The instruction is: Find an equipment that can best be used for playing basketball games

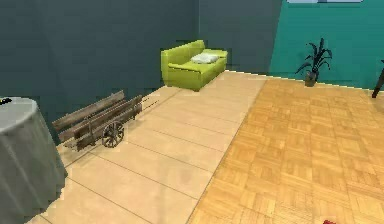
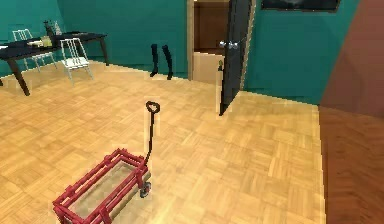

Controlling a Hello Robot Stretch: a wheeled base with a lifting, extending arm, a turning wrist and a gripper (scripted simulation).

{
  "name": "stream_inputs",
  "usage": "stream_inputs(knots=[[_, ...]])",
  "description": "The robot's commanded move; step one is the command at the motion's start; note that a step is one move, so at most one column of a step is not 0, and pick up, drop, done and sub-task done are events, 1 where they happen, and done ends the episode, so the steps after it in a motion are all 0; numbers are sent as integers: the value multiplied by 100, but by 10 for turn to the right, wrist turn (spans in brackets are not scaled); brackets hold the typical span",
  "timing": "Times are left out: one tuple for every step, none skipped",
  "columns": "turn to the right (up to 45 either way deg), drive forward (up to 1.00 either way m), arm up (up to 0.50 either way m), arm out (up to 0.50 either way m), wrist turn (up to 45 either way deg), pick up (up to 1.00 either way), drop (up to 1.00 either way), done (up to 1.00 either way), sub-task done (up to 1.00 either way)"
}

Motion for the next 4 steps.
stream_inputs(knots=[[0, 60, 0, 0, 0, 0, 0, 0, 0], [270, 0, 0, 0, 0, 0, 0, 0, 0], [0, 85, 0, 0, 0, 0, 0, 0, 0], [420, 0, 0, 0, 0, 0, 0, 0, 0]])
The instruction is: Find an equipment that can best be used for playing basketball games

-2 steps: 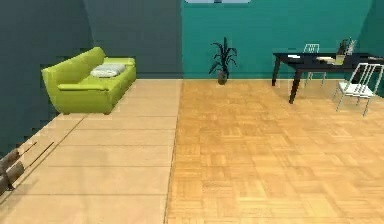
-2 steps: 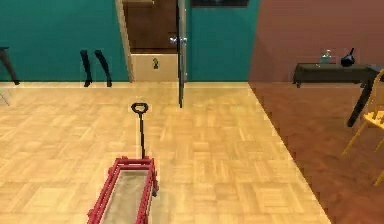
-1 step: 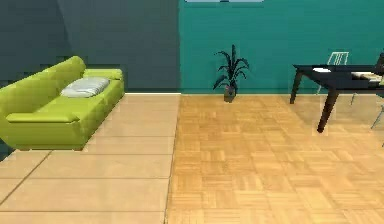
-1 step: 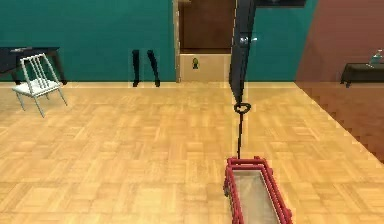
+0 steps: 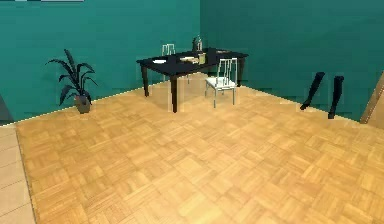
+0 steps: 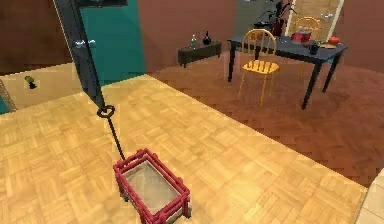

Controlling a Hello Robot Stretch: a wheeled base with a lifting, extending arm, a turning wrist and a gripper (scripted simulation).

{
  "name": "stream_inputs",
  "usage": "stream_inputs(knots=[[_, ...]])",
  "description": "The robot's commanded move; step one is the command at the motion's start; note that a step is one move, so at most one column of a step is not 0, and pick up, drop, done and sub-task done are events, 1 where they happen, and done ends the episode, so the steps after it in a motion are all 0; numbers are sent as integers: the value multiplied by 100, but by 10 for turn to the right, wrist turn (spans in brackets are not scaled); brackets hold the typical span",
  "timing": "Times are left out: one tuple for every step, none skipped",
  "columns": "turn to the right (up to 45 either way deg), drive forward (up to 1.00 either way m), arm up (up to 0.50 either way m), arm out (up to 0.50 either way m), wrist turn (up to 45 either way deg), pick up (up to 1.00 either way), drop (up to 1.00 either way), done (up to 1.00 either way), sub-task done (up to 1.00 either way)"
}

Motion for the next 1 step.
stream_inputs(knots=[[0, 45, 0, 0, 0, 0, 0, 0, 0]])
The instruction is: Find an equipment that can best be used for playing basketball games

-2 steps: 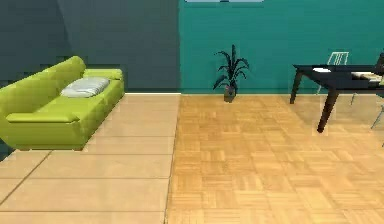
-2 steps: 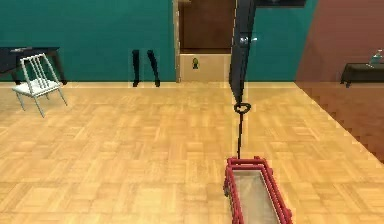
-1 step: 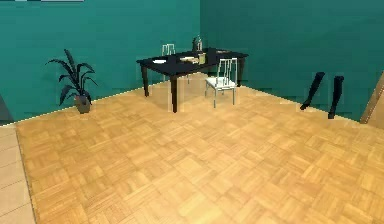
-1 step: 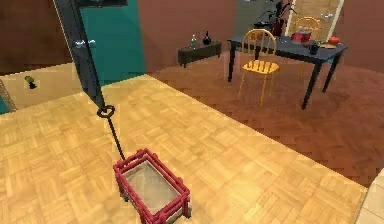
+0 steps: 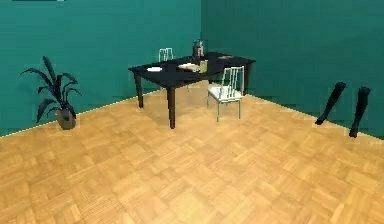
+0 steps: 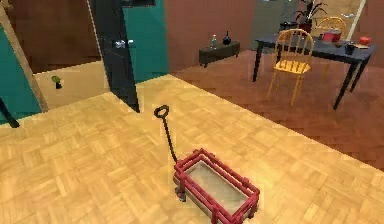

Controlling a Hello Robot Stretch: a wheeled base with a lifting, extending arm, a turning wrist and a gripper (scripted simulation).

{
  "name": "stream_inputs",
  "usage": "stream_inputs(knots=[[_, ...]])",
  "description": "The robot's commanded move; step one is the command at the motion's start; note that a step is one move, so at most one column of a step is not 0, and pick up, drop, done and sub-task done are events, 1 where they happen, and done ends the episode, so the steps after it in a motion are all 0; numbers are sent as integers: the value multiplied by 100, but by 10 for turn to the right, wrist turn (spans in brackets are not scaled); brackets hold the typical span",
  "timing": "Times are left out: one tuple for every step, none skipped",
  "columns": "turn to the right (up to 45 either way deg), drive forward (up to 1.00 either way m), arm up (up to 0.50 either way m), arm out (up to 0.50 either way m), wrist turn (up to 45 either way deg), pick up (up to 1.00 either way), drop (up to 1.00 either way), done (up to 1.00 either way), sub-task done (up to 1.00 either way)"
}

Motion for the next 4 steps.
stream_inputs(knots=[[450, 0, 0, 0, 0, 0, 0, 0, 0], [0, 100, 0, 0, 0, 0, 0, 0, 0], [90, 0, 0, 0, 0, 0, 0, 0, 0], [0, 100, 0, 0, 0, 0, 0, 0, 0]])
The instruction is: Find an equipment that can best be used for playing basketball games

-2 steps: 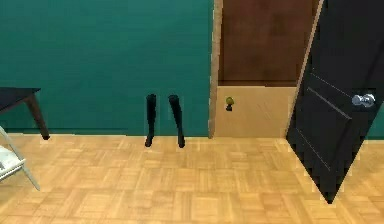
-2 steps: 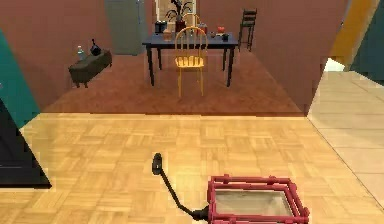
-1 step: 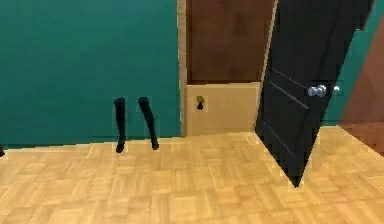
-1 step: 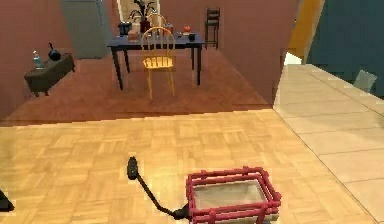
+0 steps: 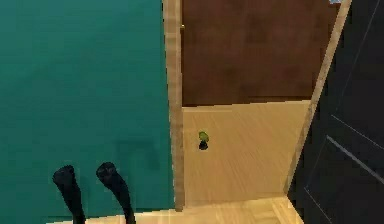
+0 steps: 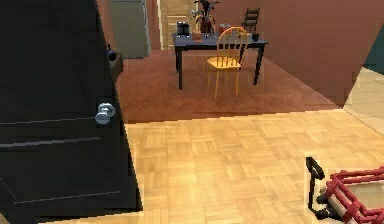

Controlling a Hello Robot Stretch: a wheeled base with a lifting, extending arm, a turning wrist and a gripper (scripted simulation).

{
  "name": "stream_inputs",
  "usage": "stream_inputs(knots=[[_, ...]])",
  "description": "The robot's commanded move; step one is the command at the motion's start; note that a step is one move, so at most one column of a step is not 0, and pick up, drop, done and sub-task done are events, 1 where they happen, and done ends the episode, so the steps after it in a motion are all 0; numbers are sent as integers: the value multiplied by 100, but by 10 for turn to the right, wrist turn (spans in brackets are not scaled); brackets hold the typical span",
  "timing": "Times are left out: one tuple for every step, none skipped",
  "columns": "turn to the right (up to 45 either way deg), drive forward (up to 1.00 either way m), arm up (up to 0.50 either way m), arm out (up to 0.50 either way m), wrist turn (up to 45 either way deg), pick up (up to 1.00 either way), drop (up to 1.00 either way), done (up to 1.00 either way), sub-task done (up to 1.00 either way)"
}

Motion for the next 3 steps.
stream_inputs(knots=[[90, 0, 0, 0, 0, 0, 0, 0, 0], [0, 35, 0, 0, 0, 0, 0, 0, 0], [30, 0, 0, 0, 0, 0, 0, 0, 0]])
